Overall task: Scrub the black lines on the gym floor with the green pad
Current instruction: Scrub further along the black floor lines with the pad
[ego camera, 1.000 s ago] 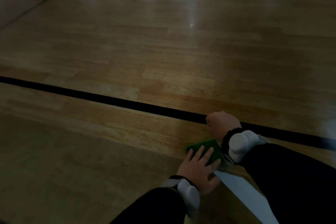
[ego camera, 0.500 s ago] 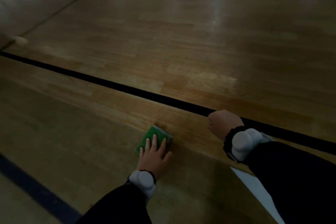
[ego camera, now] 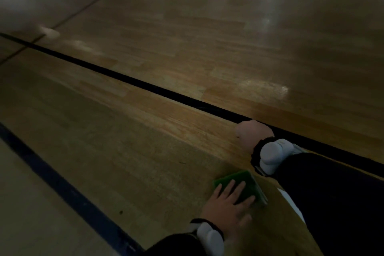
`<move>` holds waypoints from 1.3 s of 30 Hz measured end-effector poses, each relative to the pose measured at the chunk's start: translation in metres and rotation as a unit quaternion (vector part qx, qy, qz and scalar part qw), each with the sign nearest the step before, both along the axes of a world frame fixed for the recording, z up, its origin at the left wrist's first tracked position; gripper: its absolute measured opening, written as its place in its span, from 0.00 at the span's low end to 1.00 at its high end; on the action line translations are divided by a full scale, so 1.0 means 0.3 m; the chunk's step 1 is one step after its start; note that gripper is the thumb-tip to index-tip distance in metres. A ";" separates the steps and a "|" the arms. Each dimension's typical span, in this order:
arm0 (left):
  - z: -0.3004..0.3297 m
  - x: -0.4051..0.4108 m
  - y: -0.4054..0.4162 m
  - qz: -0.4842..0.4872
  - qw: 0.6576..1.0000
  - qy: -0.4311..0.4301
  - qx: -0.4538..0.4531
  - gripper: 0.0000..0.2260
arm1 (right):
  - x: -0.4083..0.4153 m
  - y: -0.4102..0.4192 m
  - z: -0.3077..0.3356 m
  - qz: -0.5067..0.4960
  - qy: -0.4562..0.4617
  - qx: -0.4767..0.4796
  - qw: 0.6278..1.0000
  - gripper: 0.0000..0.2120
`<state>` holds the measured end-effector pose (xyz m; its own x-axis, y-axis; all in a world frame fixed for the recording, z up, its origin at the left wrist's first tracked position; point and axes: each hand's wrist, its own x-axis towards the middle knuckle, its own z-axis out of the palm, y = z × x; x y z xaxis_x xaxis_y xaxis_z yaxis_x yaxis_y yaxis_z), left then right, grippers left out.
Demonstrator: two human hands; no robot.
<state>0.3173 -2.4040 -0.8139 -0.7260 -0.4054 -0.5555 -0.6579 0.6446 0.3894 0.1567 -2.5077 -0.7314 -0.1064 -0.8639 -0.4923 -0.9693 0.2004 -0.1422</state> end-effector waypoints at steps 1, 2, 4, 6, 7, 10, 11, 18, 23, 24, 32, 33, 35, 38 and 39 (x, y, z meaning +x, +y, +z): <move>0.004 0.002 -0.007 0.003 1.000 -0.005 -0.002 0.44 | 0.007 -0.009 0.003 0.006 -0.002 -0.001 1.000 0.20; 0.008 0.012 -0.016 0.011 1.000 -0.014 -0.006 0.45 | 0.017 -0.016 0.004 0.012 -0.003 0.000 1.000 0.20; 0.007 0.053 -0.049 0.042 0.998 -0.037 -0.022 0.47 | 0.036 -0.025 0.010 0.022 0.002 -0.001 1.000 0.19; 0.011 0.121 -0.103 0.098 0.992 -0.060 -0.043 0.43 | 0.052 -0.030 0.010 0.030 0.007 -0.004 1.000 0.19; 0.014 0.164 -0.133 0.130 0.988 -0.071 -0.053 0.36 | 0.060 -0.033 0.003 0.034 0.008 -0.007 0.999 0.19; 0.023 0.298 -0.222 0.219 0.969 -0.097 -0.062 0.25 | 0.080 -0.031 -0.014 0.044 0.023 -0.013 0.999 0.21; 0.024 0.342 -0.246 0.245 0.962 -0.104 -0.067 0.25 | 0.086 -0.032 -0.019 0.051 0.027 -0.016 0.998 0.21; 0.002 0.430 -0.322 0.345 0.931 -0.106 -0.058 0.25 | 0.103 -0.029 -0.028 0.079 0.042 -0.019 0.996 0.19; 0.009 0.401 -0.282 0.297 0.943 -0.125 -0.081 0.27 | 0.093 -0.015 -0.028 0.076 0.037 -0.020 0.996 0.19; 0.019 0.398 -0.274 0.269 0.950 -0.131 -0.086 0.28 | 0.091 -0.014 -0.025 0.075 0.033 -0.022 0.996 0.20; 0.023 0.264 -0.131 -0.086 0.988 -0.116 -0.058 0.30 | 0.073 -0.009 -0.044 0.074 0.005 -0.017 0.997 0.17; 0.021 0.266 -0.146 -0.089 0.988 -0.112 -0.062 0.27 | 0.069 -0.007 -0.046 0.074 0.000 -0.020 0.997 0.16; 0.017 0.274 -0.187 -0.069 0.989 -0.107 -0.070 0.24 | 0.055 0.002 -0.047 0.062 0.002 -0.023 0.998 0.17; 0.006 0.274 -0.294 -0.001 0.988 -0.126 -0.092 0.36 | 0.022 0.009 -0.048 0.049 0.011 -0.003 0.999 0.21; 0.004 0.262 -0.328 0.029 0.987 -0.124 -0.093 0.40 | 0.004 0.015 -0.048 0.038 0.011 0.001 0.999 0.21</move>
